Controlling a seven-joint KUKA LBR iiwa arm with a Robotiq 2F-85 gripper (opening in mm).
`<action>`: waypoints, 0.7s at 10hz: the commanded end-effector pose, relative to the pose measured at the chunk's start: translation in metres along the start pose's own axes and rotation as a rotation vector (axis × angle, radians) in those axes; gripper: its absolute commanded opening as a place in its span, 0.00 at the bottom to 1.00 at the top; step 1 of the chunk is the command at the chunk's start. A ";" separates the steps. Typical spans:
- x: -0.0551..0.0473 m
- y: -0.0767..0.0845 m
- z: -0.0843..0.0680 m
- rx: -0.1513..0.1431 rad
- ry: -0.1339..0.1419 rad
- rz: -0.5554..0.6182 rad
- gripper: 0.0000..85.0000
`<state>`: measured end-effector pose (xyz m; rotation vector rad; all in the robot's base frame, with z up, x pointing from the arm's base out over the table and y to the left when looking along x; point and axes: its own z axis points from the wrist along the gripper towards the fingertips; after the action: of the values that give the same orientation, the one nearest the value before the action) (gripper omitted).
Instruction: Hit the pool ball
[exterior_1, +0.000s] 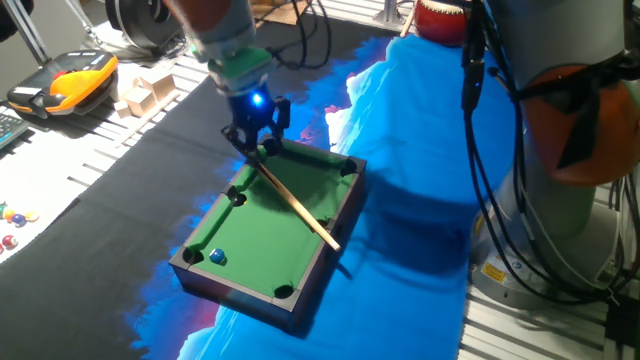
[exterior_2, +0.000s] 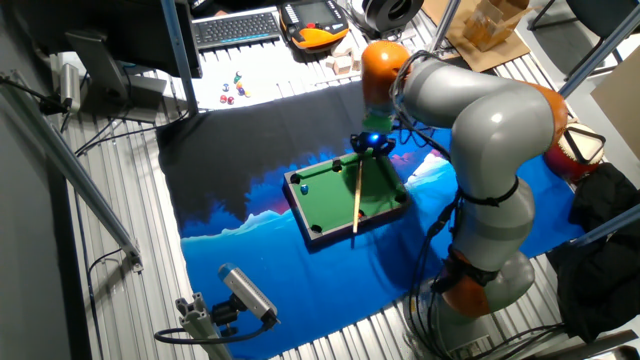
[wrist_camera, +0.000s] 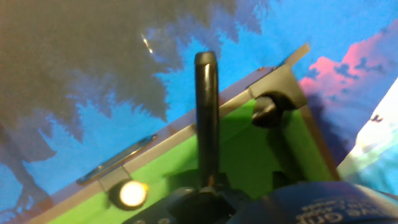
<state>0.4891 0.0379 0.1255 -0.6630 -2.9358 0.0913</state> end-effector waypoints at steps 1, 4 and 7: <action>-0.002 -0.004 -0.002 0.002 -0.011 -0.018 0.20; -0.009 -0.024 -0.013 -0.046 -0.011 -0.105 0.00; -0.013 -0.033 -0.017 -0.050 -0.011 -0.192 0.00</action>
<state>0.4886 0.0031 0.1438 -0.3804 -3.0037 -0.0014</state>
